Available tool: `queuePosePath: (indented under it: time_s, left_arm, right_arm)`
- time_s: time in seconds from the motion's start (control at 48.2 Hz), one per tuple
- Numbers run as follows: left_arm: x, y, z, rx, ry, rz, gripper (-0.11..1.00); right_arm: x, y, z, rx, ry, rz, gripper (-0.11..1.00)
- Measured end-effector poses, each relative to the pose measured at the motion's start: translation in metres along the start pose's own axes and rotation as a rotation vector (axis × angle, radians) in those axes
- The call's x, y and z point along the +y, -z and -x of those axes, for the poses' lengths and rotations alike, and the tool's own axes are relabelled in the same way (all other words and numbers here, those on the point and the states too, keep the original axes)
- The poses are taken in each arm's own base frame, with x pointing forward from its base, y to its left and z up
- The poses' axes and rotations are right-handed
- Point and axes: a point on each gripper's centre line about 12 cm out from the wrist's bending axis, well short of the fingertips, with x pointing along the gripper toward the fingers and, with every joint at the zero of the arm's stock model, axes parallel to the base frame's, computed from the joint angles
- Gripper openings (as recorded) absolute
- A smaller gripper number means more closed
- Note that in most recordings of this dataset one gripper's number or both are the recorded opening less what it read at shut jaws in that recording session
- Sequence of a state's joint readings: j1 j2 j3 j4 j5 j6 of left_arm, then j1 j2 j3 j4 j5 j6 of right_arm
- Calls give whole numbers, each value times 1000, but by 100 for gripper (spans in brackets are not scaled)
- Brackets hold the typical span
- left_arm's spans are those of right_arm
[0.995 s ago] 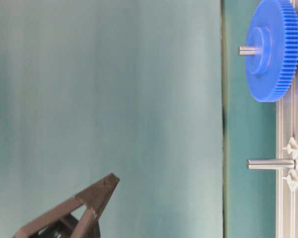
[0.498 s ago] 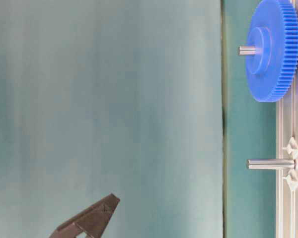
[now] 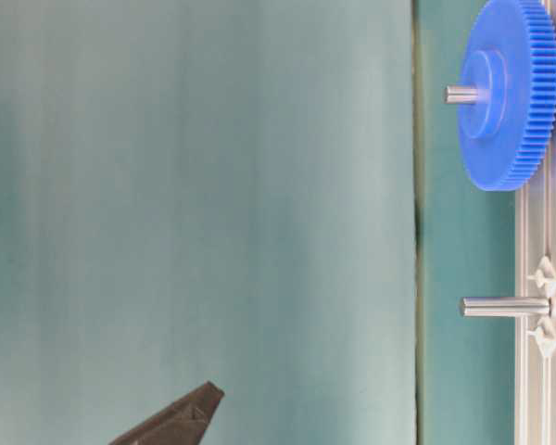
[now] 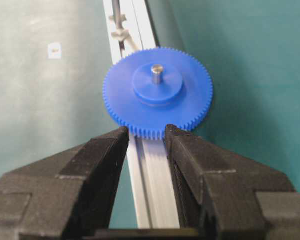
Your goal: Find the location of the shaft and insert the large gear.
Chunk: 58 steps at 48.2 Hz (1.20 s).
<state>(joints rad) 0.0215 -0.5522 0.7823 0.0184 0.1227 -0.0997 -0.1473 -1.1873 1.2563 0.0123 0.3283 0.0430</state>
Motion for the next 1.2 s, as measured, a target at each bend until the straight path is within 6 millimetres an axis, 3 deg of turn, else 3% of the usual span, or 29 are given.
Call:
queuePosePath:
  time_s: [0.726, 1.202]
  left_arm:
    - [1, 11, 16, -85, 9, 8, 76]
    - [1, 15, 25, -99, 10, 8, 76]
  right_arm:
    - [0, -1, 0, -3, -1, -1, 46]
    - [0, -1, 0, -2, -1, -1, 46]
